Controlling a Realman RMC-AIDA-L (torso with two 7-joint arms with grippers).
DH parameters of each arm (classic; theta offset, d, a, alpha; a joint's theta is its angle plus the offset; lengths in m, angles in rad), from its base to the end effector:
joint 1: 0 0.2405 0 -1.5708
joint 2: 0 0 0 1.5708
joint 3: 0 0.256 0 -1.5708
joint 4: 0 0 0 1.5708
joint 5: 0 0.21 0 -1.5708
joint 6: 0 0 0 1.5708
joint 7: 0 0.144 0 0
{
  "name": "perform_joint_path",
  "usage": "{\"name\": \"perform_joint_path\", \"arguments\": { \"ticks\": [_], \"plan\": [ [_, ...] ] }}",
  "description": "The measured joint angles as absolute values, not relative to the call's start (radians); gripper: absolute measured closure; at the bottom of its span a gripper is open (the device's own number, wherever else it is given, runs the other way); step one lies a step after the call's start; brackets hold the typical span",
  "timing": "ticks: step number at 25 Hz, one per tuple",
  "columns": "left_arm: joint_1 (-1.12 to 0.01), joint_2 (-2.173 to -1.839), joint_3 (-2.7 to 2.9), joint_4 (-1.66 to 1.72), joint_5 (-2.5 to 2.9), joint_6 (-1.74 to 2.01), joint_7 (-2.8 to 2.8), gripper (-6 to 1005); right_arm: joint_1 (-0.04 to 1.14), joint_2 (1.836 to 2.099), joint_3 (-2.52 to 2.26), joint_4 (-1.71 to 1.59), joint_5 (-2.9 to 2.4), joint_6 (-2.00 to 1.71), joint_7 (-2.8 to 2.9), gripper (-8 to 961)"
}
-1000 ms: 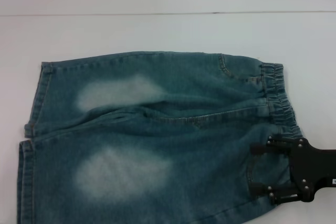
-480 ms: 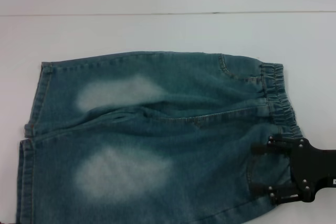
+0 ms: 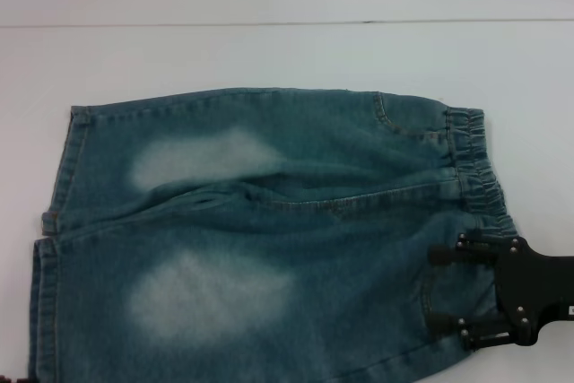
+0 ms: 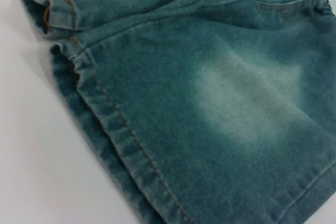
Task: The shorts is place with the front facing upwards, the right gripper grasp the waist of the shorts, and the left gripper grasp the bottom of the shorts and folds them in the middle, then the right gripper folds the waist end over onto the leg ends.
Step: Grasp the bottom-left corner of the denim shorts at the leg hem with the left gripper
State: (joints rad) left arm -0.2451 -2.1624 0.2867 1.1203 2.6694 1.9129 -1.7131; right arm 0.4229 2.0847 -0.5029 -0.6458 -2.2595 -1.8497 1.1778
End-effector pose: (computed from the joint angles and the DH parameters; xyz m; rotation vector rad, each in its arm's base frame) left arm -0.3685 0.1803 0.0573 -2.4969 -1.5174 -0.1498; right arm 0.2981 0.2539 0.0015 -2.9124 0.5619 0.7274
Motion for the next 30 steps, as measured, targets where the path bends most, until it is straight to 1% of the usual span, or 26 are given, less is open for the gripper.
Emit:
{"name": "perform_joint_path", "arguments": {
  "ticks": [8, 30],
  "plan": [
    [-0.245, -2.161, 0.287, 1.125, 2.664, 1.977, -1.713, 287, 0.424, 2.085, -0.503, -0.646, -2.260, -1.852, 1.178, 67],
    [-0.248, -2.161, 0.290, 1.115, 2.672, 1.986, -1.723, 294, 0.422, 2.085, -0.503, -0.647, -2.260, -1.849, 1.176, 72]
  ]
}}
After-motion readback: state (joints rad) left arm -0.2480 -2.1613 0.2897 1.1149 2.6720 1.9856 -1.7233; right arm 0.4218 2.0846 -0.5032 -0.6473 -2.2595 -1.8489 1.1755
